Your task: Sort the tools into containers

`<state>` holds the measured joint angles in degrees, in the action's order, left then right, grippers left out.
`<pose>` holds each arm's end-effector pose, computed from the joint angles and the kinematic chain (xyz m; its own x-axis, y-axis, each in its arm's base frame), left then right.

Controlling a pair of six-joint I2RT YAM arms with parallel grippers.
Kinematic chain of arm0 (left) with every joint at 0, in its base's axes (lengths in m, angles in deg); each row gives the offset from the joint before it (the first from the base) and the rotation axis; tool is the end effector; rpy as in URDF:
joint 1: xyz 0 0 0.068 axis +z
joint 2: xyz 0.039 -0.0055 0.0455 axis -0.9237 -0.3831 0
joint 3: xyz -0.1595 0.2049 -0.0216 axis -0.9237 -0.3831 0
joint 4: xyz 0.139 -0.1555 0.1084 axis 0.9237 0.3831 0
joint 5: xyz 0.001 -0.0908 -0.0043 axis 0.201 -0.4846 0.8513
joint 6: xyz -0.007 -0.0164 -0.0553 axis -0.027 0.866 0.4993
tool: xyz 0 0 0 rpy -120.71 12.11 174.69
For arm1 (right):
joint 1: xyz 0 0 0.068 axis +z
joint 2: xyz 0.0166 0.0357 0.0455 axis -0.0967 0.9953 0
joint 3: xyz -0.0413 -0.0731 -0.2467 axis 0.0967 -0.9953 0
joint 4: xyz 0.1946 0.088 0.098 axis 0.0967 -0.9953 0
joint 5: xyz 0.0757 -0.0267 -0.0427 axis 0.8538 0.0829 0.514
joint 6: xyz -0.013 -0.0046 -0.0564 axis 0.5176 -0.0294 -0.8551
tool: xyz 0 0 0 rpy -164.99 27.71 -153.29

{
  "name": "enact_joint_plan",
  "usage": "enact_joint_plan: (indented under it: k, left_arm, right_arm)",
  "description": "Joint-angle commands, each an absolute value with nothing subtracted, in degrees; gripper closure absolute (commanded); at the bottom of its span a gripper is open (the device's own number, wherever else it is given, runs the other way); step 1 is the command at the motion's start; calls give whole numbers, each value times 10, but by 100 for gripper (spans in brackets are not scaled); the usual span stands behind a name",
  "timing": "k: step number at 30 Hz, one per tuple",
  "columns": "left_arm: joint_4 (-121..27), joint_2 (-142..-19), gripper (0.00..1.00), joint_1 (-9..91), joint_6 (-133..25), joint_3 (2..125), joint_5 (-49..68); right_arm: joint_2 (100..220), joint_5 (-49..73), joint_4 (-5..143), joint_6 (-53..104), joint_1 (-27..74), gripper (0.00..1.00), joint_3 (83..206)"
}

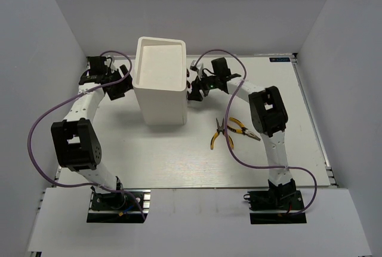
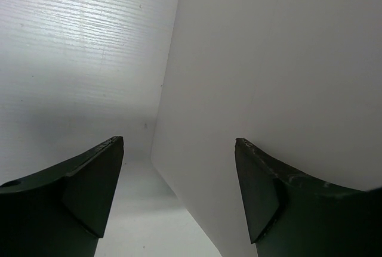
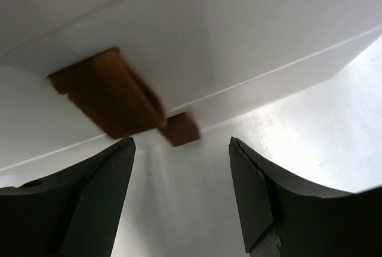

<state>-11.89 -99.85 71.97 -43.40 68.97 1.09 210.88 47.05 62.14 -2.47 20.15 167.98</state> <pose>0.3383 0.0146 0.2678 -0.7552 -0.4174 -0.5055 -0.1876 0.8764 -0.4435 0.4232 0.2349 0.1676 -0.2539 -0.4177 -0.8724 -0.9425 0.3095 0.1262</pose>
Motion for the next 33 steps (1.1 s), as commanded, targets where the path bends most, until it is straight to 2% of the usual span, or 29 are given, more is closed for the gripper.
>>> enact_joint_plan:
  k: [1,12,20,33]
  left_arm:
    - [-105,-958,15,720,-435,696,0]
    - [-105,-953,13,731,-430,675,0]
    - [-105,-953,13,731,-430,669,0]
    - [-111,-969,13,731,-424,669,-5]
  right_arm:
    - [2137,523,743,-45,188,30,1688]
    - [2195,577,762,-91,166,32,1725]
    - [2183,607,834,-70,163,34,1696]
    - [2142,670,862,-78,166,32,1632]
